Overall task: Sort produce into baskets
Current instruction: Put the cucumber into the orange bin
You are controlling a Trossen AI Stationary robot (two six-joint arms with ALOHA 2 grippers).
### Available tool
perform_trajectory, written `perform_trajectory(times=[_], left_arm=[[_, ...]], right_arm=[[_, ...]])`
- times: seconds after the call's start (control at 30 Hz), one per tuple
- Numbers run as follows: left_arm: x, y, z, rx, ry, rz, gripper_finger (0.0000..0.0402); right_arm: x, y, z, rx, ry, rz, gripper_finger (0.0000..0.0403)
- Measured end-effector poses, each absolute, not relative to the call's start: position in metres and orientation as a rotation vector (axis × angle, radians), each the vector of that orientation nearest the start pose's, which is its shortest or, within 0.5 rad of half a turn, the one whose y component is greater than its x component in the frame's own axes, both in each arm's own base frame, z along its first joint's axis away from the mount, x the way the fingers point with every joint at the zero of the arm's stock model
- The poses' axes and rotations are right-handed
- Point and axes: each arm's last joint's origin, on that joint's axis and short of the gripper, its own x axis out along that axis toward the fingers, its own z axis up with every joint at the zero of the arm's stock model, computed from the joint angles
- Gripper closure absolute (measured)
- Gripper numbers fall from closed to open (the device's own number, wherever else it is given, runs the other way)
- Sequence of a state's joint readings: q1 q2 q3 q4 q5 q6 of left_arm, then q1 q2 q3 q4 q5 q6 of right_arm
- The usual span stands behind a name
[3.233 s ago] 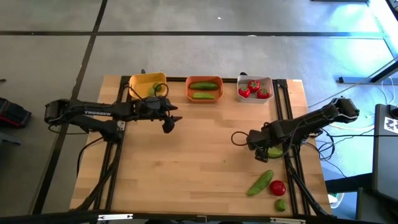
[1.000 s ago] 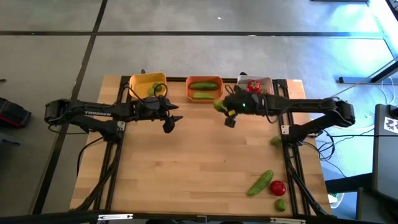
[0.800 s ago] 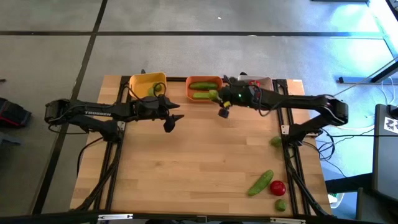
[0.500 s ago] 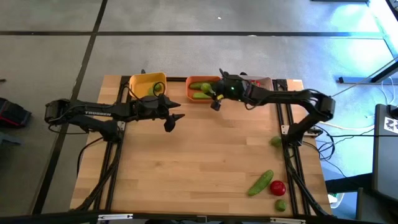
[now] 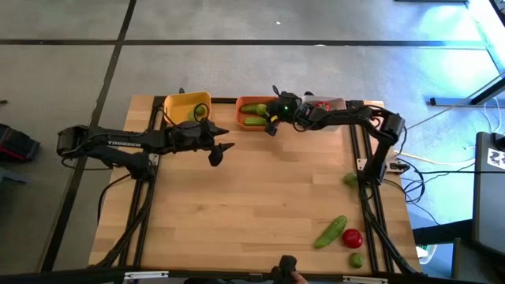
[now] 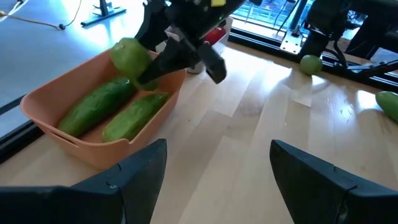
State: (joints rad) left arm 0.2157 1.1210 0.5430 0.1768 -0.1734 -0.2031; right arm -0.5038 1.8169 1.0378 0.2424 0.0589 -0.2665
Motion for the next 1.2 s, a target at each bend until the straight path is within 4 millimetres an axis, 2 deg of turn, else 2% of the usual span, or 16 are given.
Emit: perform_trajectory(times=[0.23, 0.5, 0.83, 1.0, 1.2], left_arm=[[0.225, 0.054, 0.220, -0.206, 0.363, 0.423, 0.0121], [0.225, 0.054, 0.220, -0.207, 0.363, 0.423, 0.0121], [0.225, 0.054, 0.220, -0.207, 0.363, 0.423, 0.0121], [0.225, 0.054, 0.220, -0.212, 0.363, 0.424, 0.0121], [0.225, 0.054, 0.220, -0.214, 0.362, 0.425, 0.0121]], right_arm=[[0.336, -0.195, 0.157, -0.116, 0.665, -0.485, 0.0251], [0.337, -0.195, 0.154, -0.123, 0.669, -0.496, 0.0243], [0.337, -0.194, 0.152, -0.110, 0.681, -0.478, 0.0130], [0.344, -0.194, 0.161, -0.113, 0.654, -0.479, 0.0108], [0.359, -0.190, 0.185, -0.138, 0.650, -0.485, 0.0117]])
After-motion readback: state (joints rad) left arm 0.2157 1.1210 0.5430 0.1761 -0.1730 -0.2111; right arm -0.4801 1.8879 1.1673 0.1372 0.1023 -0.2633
